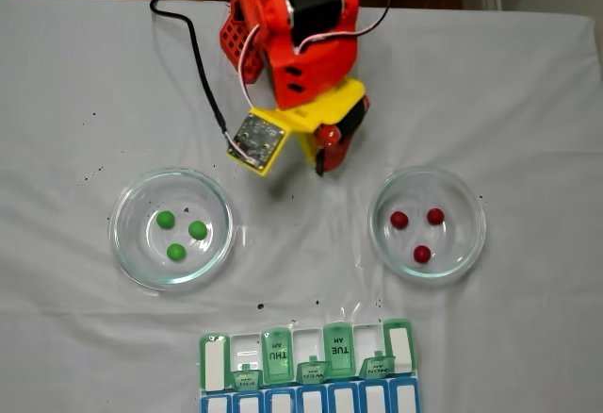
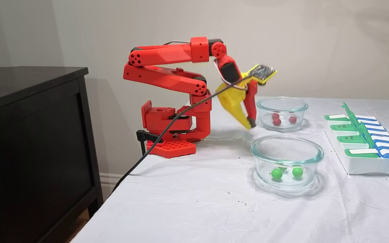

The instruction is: Sort medicines into box.

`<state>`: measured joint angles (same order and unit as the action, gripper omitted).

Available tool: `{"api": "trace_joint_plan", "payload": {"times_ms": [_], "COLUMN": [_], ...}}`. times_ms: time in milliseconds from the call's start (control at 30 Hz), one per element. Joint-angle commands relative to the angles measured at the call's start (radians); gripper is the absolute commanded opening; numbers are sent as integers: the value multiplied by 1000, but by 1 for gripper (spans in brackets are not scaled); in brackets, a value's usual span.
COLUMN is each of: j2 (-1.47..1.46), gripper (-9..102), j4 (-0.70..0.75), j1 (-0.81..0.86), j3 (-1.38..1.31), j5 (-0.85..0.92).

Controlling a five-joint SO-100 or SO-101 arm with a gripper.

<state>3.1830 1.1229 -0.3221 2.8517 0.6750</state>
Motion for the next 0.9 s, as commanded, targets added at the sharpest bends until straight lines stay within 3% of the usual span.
{"api": "trace_joint_plan", "payload": {"times_ms": [0, 200, 600, 767, 867], "j2": [23, -46, -367, -603, -537], "gripper": [0, 0, 0, 0, 0], "j4": [5, -8, -215, -190, -210], "j1": [-51, -140, -216, -227, -239], "j3": [-189, -324, -494, -644, -614], "j5": [-17, -57, -114, -130, -127]}}
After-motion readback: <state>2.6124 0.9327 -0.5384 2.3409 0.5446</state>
